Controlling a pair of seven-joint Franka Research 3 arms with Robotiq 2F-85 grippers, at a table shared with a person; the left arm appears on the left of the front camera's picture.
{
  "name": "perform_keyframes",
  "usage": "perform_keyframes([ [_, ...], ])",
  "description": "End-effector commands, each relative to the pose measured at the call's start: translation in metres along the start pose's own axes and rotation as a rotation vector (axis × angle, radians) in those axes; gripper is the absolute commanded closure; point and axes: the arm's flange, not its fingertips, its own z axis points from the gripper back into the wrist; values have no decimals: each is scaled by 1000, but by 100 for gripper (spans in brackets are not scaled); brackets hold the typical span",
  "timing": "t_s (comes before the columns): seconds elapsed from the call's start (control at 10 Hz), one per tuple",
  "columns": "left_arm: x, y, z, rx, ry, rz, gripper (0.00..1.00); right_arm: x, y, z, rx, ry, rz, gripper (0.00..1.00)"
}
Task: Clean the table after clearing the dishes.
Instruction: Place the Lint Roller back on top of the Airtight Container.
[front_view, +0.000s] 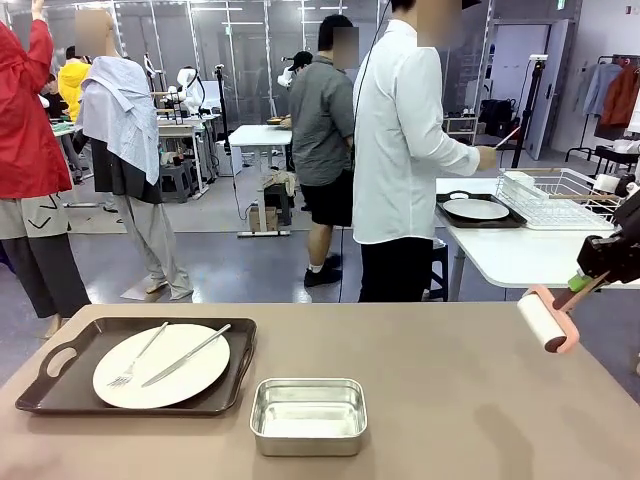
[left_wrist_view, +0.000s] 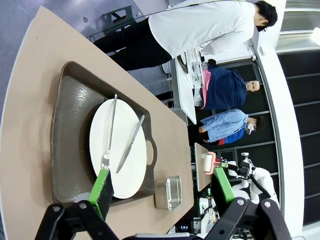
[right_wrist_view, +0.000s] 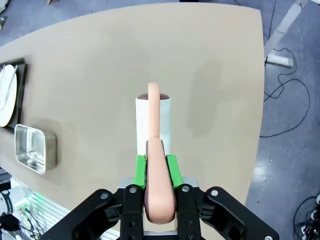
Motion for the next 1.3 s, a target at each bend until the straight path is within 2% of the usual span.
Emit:
perform_keyframes([
  [0.0, -1, -1, 3, -16, -1, -1, 0, 2, 4, 2, 2, -20, 7, 79],
  [0.8, -1, -1, 3, -16, -1, -1, 0, 1, 2, 0, 0, -2, 4, 79],
  [1.0, -1, -1, 3, -16, -1, -1, 0, 25, 113, -6, 79, 5, 411, 79],
  [1.2, -1, -1, 3, -16, -1, -1, 0, 12, 211, 2, 133, 14, 724, 79],
])
